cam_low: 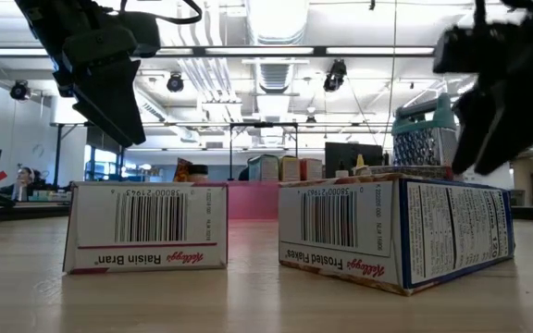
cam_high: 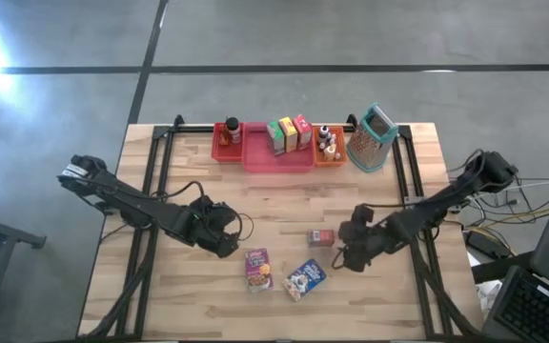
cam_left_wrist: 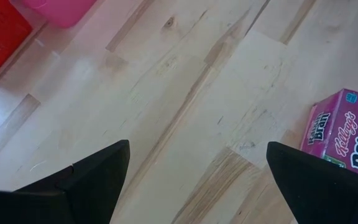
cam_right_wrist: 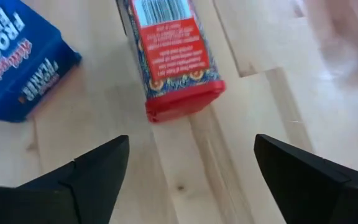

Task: Pick & Place Kitchen Items
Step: Put the red seasoning can into the red bin

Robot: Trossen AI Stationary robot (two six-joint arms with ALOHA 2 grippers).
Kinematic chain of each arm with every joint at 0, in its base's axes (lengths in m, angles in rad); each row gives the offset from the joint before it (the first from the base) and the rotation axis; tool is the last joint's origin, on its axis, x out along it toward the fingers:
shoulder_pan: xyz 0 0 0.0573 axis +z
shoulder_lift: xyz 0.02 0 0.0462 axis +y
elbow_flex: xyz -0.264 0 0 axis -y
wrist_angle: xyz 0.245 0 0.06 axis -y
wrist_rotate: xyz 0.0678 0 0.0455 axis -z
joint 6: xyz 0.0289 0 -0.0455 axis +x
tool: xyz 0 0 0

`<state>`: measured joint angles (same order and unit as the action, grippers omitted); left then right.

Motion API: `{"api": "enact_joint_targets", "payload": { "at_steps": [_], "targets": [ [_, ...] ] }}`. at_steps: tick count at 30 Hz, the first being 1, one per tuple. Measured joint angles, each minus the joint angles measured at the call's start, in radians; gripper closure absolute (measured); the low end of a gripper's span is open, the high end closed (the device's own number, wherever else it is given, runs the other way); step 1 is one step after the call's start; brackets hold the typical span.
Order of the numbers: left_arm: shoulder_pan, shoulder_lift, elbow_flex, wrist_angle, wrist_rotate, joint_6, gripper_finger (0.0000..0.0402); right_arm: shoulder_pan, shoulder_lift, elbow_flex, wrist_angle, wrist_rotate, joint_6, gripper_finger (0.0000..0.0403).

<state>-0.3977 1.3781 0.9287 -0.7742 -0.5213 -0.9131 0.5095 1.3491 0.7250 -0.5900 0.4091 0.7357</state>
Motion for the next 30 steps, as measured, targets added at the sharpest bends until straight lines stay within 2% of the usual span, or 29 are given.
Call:
{"api": "enact_joint_targets", "payload": {
  "at_steps": [4,9,22,30],
  "targets": [
    [0.000,0.000,0.000,0.000,0.000,0.000,0.0019,0.004,0.000,-0.097,0.135,0.008,-0.044,0.0047],
    [0.000,0.000,0.000,0.000,0.000,0.000,0.0019,0.003,0.000,-0.191,0.251,0.041,-0.054,0.0045],
    [0.000,0.000,0.000,0.000,0.000,0.000,0.0019,0.003,0.002,-0.380,0.756,0.047,-0.187,0.0039],
    [0.000,0.000,0.000,0.000,0.000,0.000,0.0019,-0.005,0.004,-0.397,0.817,0.091,-0.201,0.0039]
  ]
}}
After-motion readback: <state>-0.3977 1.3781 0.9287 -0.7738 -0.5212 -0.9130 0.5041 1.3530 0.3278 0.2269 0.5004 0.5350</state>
